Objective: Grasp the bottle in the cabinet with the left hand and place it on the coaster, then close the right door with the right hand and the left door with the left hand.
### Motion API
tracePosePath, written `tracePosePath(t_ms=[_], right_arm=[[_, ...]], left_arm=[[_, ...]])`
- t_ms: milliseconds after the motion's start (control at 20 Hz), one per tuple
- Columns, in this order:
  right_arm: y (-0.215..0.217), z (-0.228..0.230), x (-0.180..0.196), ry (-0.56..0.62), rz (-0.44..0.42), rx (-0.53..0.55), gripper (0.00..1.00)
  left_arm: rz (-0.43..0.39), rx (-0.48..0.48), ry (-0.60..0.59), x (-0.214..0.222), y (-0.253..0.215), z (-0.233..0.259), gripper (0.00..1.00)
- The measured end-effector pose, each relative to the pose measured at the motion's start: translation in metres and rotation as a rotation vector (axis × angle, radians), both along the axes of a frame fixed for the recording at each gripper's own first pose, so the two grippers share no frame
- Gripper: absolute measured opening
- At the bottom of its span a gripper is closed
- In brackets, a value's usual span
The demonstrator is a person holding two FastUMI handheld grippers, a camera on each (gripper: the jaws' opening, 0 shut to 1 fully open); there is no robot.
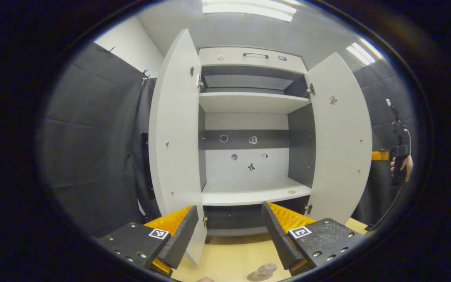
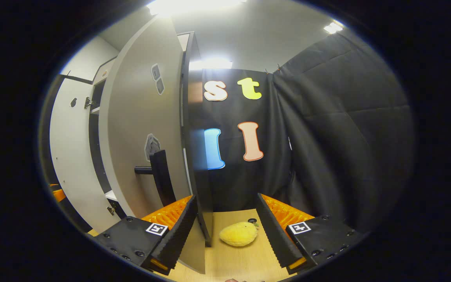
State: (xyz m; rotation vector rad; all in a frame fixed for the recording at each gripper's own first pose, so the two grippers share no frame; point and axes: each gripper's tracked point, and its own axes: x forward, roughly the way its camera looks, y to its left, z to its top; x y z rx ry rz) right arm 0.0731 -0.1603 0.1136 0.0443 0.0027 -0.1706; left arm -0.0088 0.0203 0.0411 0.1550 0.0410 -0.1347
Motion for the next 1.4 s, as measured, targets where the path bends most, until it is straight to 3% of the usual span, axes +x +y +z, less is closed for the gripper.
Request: tracePosePath(t_ms=[150, 200, 250, 300, 350, 450, 500, 550, 600, 650, 1000, 1050, 1150, 1250, 1350, 1400], right_arm=[[0.007, 0.004, -0.003, 0.008, -0.038, -0.05, 0.96], [0.01, 0.008, -0.005, 0.003, -0.046, -0.067, 0.91], [0.013, 0.012, -0.005, -0.006, -0.053, -0.072, 0.96], [0.017, 0.015, -0.006, -0.011, -0.053, -0.062, 0.91], [0.023, 0.018, -0.006, -0.018, -0.049, -0.048, 0.95], [0.035, 0.016, -0.006, -0.018, -0.036, -0.047, 0.95], [0.042, 0.018, -0.005, -0.022, -0.029, -0.048, 0.91], [0.049, 0.017, -0.004, -0.019, -0.017, -0.036, 0.95], [0.06, 0.015, -0.002, -0.011, -0.001, -0.015, 0.92], [0.07, 0.012, 0.0, -0.005, 0.018, 0.007, 0.96], [0.148, 0.012, 0.029, -0.018, 0.152, 0.062, 0.96], [0.161, 0.009, 0.035, -0.011, 0.18, 0.075, 0.92], [0.189, 0.005, 0.04, 0.004, 0.241, 0.109, 0.96], [0.201, 0.008, 0.039, -0.015, 0.251, 0.123, 0.92], [0.206, 0.003, 0.034, -0.023, 0.25, 0.127, 0.96], [0.206, 0.0, 0.029, -0.022, 0.249, 0.134, 0.92]], left_arm=[[0.001, -0.01, 0.017, 0.002, 0.008, -0.007, 0.95], [0.001, -0.022, 0.025, 0.003, 0.011, -0.009, 0.95], [0.002, -0.034, 0.029, 0.004, 0.014, -0.011, 0.95], [0.006, -0.043, 0.031, 0.004, 0.018, -0.011, 0.95], [0.008, -0.051, 0.031, 0.005, 0.021, -0.012, 0.95], [0.007, -0.059, 0.03, 0.005, 0.027, -0.014, 0.95], [0.006, -0.061, 0.03, 0.004, 0.029, -0.014, 0.95], [0.009, -0.063, 0.03, 0.005, 0.031, -0.015, 0.95], [0.016, -0.068, 0.029, 0.004, 0.034, -0.016, 0.95], [0.022, -0.077, 0.028, 0.003, 0.036, -0.018, 0.95], [0.049, -0.079, 0.058, -0.01, 0.054, -0.03, 0.95], [0.054, -0.081, 0.058, -0.013, 0.057, -0.03, 0.95], [0.074, -0.074, 0.052, -0.021, 0.067, -0.03, 0.95], [0.106, -0.061, 0.046, -0.029, 0.081, -0.03, 0.95], [0.145, -0.046, 0.037, -0.035, 0.102, -0.028, 0.95], [0.158, -0.041, 0.031, -0.039, 0.11, -0.027, 0.95]])
